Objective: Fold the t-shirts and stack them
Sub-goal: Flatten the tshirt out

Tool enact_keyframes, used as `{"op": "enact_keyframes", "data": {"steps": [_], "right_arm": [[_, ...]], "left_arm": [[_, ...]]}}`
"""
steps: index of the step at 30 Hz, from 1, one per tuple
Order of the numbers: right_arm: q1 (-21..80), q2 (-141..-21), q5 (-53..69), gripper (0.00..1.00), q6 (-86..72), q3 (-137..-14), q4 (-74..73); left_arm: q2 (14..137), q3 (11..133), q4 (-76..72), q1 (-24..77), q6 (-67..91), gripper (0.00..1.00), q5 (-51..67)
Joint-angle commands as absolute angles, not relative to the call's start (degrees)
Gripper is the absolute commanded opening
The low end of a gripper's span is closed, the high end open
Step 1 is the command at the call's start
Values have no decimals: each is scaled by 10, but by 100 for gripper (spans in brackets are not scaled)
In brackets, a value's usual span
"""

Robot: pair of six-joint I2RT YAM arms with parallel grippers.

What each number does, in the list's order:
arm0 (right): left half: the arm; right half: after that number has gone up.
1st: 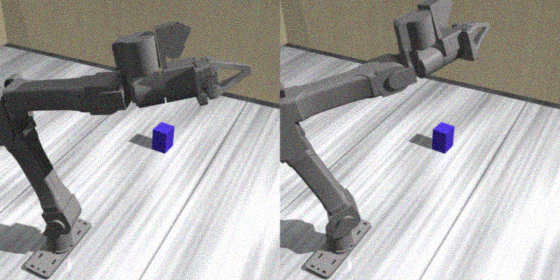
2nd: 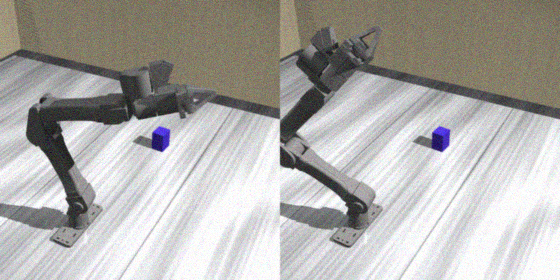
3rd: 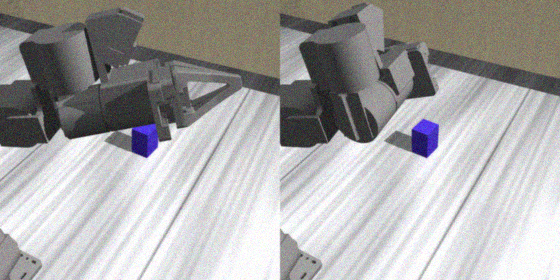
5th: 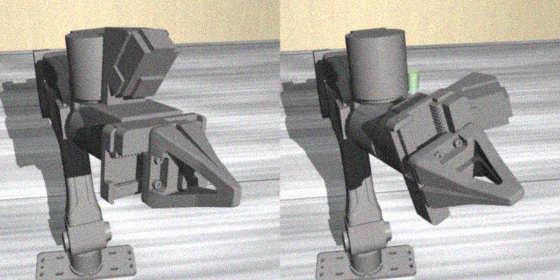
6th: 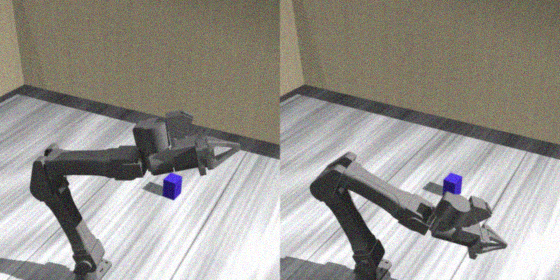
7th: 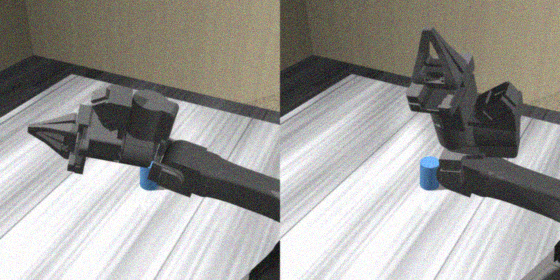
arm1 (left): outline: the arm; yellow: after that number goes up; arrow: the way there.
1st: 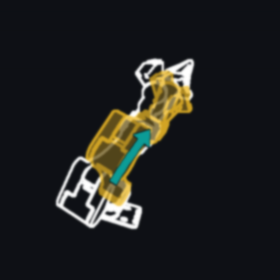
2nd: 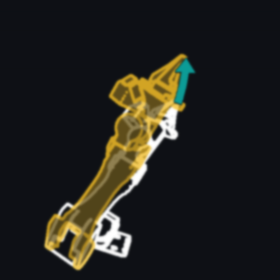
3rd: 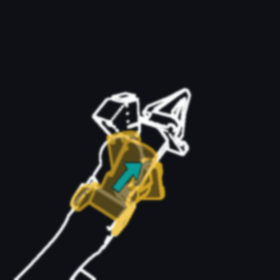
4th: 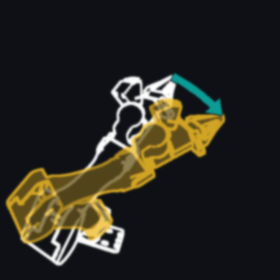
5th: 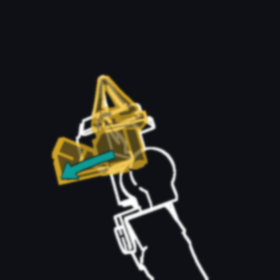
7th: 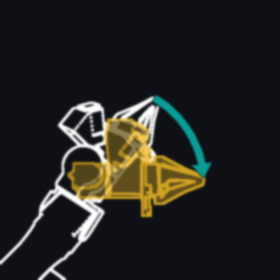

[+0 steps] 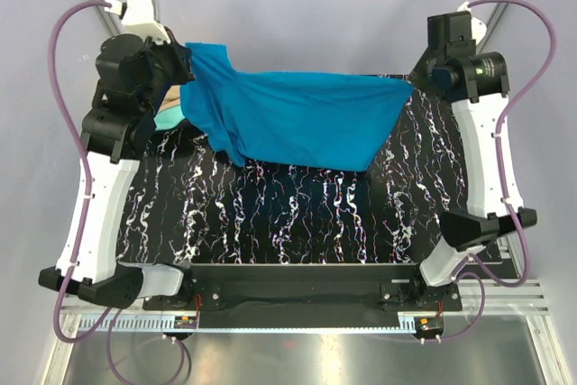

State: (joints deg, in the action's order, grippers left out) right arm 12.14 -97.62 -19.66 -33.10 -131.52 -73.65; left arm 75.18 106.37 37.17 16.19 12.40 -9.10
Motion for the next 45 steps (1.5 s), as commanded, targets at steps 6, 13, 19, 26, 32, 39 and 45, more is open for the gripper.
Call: {"op": "enact_keyframes", "data": {"steps": [6,13,19,26,32,39,45], "right_arm": [[122,-789,-186,0,-352,-996,-706],[122,-678,-27,0,-426,-599,-638],[122,-667,50,0,-446,-459,-579],[122,-693,11,10,-428,-476,-597],[122,-686,2,39,-408,-488,-595],[122,-737,-14,53,-381,-547,-588],[122,-744,-3,68,-402,-535,-563]], "left_arm": [[604,848,313,171,126,0,-41],[492,522,332,329,305,0,-93],[541,456,384,387,417,5,-78],[555,525,448,381,399,79,-148],[583,570,495,320,399,89,-156],[665,552,495,193,388,76,-52],[710,479,410,228,410,62,52]]}}
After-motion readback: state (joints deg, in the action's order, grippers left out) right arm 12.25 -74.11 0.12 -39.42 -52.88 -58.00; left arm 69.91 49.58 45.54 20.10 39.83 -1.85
